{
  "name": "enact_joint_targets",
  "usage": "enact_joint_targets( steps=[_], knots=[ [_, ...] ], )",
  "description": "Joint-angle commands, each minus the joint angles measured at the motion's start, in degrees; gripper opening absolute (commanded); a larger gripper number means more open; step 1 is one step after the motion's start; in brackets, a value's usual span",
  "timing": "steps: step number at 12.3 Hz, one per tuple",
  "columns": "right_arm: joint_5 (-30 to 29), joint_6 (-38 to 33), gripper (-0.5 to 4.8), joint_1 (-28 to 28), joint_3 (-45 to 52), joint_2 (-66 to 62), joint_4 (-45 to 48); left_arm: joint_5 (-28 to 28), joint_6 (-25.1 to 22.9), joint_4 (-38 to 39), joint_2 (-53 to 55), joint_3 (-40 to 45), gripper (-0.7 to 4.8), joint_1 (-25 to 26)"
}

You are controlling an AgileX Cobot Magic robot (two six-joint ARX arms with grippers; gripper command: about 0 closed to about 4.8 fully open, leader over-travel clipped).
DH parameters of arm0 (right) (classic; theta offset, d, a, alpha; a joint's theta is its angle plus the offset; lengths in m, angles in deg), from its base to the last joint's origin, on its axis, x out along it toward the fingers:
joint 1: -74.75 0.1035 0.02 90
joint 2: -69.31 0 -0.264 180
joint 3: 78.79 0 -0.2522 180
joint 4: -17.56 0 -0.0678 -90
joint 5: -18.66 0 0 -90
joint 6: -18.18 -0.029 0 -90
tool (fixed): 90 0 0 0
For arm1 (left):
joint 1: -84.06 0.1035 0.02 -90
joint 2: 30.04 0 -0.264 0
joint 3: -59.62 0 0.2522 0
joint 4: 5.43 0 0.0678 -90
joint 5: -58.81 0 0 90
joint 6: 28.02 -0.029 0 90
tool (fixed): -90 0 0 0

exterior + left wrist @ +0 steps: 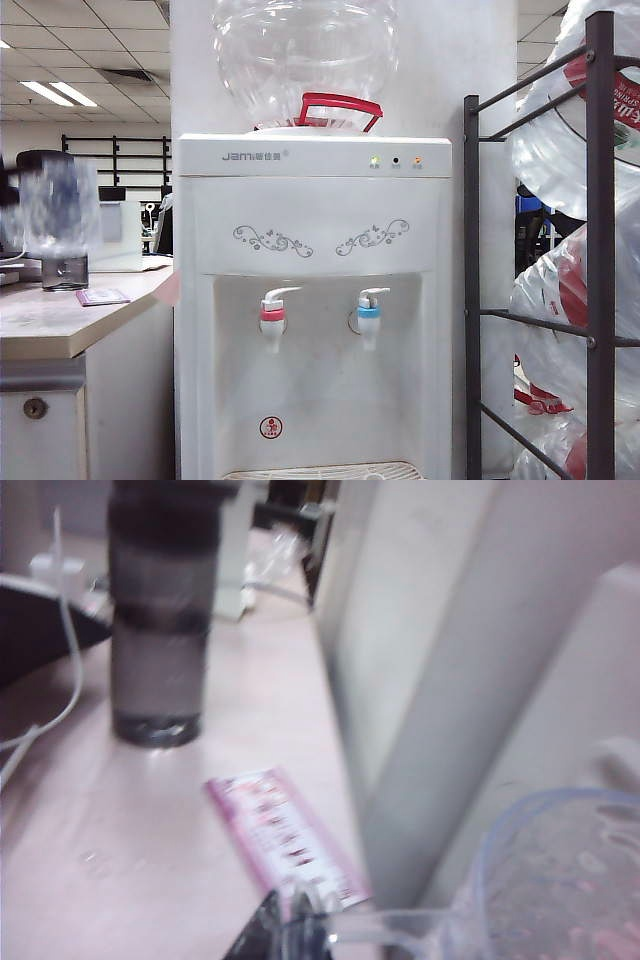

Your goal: Pick up the plastic mug from the left desk, go to the cold water outlet of the water dispenser, press the vertical switch to get some water, then put the mug back on the desk.

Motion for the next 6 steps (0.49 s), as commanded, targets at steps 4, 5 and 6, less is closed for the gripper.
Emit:
enact_joint_targets(
  steps=[4, 5, 6],
  knots=[
    [-2.75, 0.17, -0.05, -4.66, -0.46, 2.21, 1.9, -3.34, 0.57, 9.03, -18.25, 6.45, -0.07, -15.04],
    [-2.78, 0.17, -0.05, -4.74, -0.46, 2.51, 1.9, -4.17, 0.59, 9.03, -18.45, 6.45, -0.07, -16.57],
    [-2.8, 0.17, -0.05, -4.76, -0.46, 2.93, 1.92, -5.01, 0.63, 9.03, -18.45, 6.45, -0.07, -19.37]
  ],
)
